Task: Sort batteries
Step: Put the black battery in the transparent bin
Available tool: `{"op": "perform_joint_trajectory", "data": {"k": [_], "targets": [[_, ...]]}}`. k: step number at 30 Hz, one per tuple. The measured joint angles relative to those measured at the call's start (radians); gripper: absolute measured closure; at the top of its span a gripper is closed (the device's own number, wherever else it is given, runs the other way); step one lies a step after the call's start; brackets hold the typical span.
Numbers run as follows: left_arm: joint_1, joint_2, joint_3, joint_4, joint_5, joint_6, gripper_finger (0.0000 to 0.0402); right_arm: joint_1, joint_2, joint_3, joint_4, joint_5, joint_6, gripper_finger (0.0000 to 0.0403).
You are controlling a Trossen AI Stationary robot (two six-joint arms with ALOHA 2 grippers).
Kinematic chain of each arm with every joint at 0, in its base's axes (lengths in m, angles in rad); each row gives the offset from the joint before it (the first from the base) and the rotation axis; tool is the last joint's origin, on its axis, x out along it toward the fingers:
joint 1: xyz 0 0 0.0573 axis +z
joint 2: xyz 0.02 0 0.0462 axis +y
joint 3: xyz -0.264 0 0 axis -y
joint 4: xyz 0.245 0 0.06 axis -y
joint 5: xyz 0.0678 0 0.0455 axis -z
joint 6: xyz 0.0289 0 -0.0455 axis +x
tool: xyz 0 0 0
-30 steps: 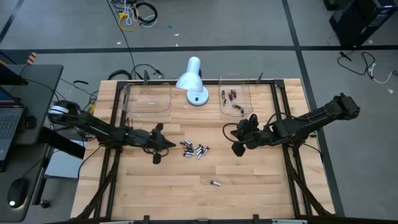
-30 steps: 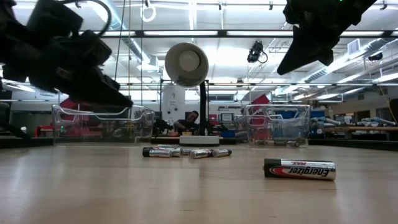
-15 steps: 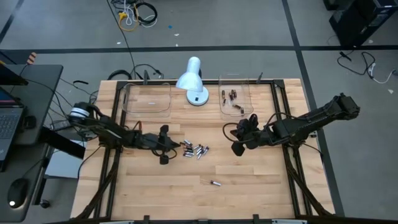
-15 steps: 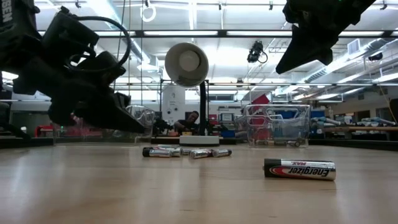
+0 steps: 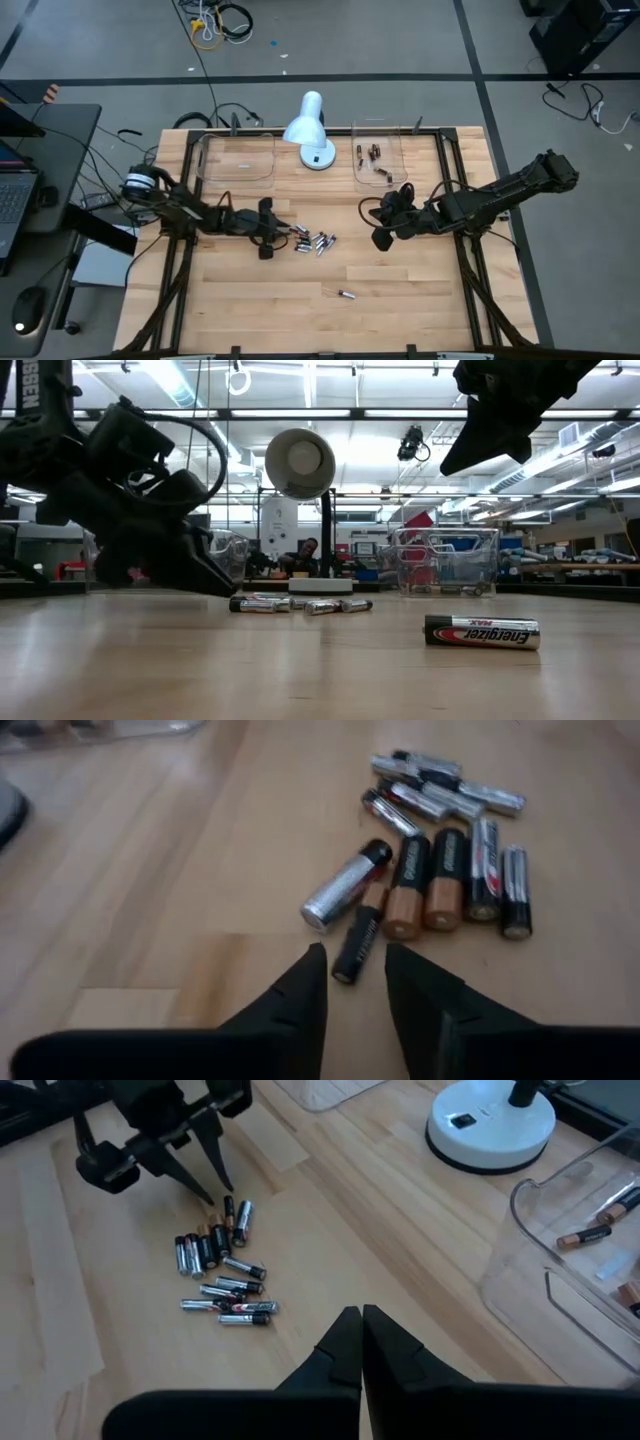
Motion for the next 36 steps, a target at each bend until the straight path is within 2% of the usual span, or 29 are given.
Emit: {"op": "perform_joint_trajectory", "data": {"k": [6, 18, 24, 32, 36], "targets": [[0.027, 0.079, 0.0, 0.087, 0.019, 0.015, 0.0283, 0.0, 0.0, 0.0, 0.005, 0.0, 0.0, 0.0403], [0.045, 0.203, 0.002, 0.225, 0.044, 0.014, 0.029, 0.0, 0.0, 0.0, 0.009, 0.0, 0.0, 0.0403], [0.045, 0.204, 0.002, 0.218, 0.05, 0.011, 0.0317, 0.0, 0.0, 0.0, 0.012, 0.0, 0.0, 0.0403], [0.045, 0.205, 0.0, 0.22, 0.053, 0.004, 0.0376, 0.0, 0.0, 0.0, 0.012, 0.0, 0.0, 0.0403], [0.045, 0.205, -0.001, 0.221, 0.054, 0.004, 0.0382, 0.0, 0.0, 0.0, 0.014, 0.0, 0.0, 0.0403]]}}
